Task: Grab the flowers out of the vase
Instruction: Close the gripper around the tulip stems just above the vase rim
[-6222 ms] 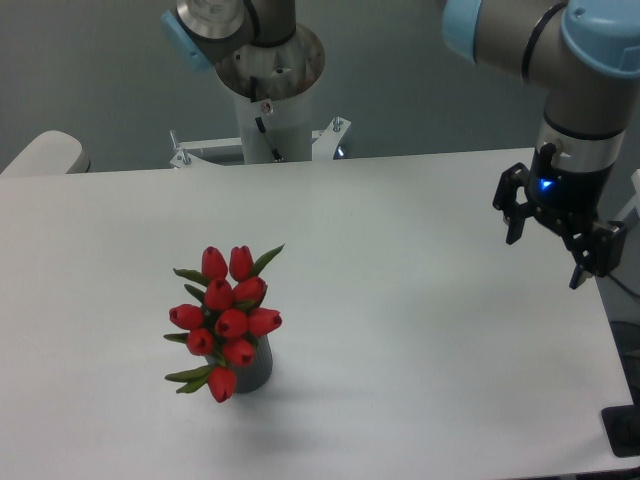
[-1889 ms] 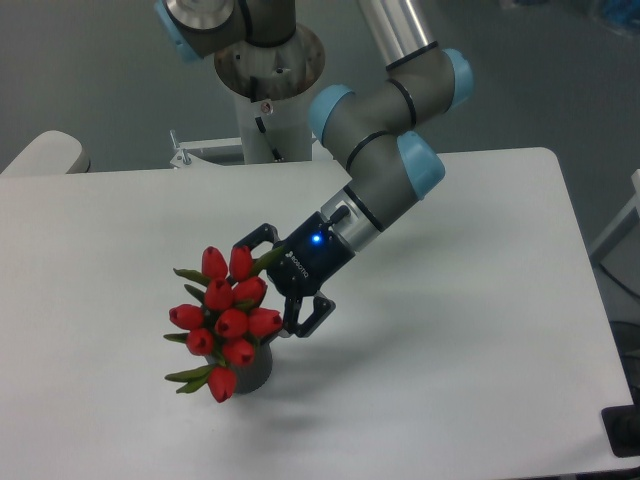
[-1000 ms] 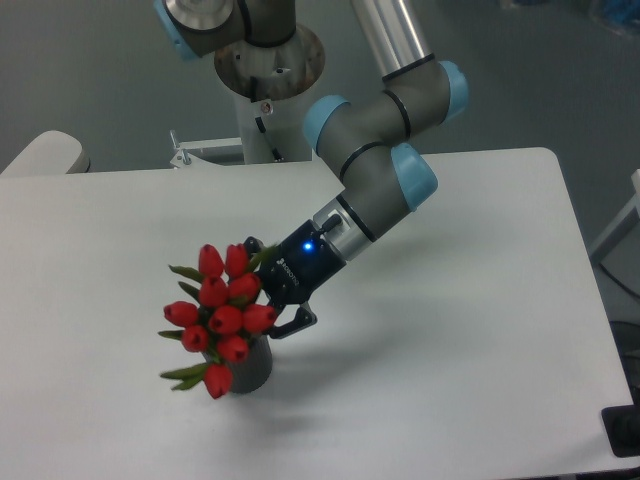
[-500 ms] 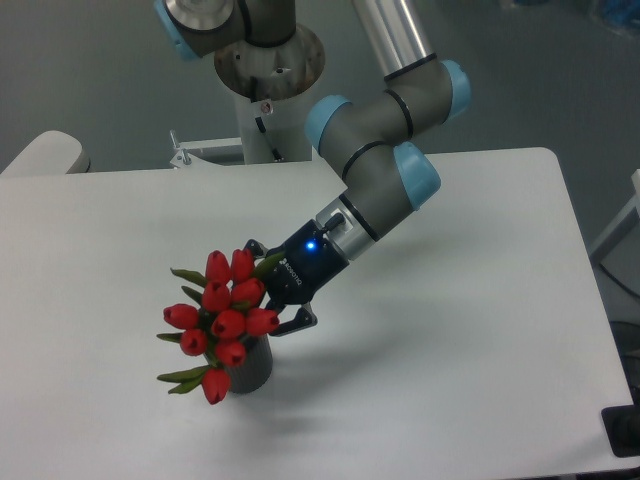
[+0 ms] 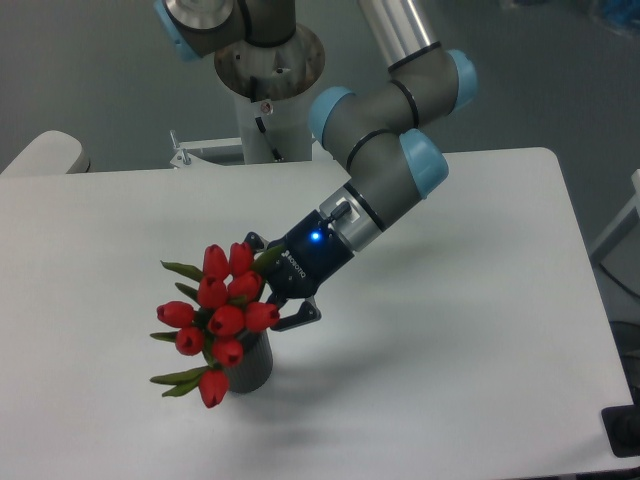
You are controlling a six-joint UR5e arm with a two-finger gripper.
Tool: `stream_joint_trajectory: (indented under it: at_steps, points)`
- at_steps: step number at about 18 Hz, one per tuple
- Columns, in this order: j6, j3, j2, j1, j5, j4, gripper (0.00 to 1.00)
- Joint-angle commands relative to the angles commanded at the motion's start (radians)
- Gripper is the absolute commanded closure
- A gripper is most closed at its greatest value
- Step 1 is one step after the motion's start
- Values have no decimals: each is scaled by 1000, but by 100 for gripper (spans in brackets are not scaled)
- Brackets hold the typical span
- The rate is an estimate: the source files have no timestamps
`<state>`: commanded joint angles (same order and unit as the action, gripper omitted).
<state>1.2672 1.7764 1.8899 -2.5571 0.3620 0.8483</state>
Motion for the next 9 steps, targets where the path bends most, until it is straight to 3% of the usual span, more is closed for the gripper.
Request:
stream_joint_trajectory:
  at_steps: [9]
  points:
    - [-202,-89,-37,6,0,0,62]
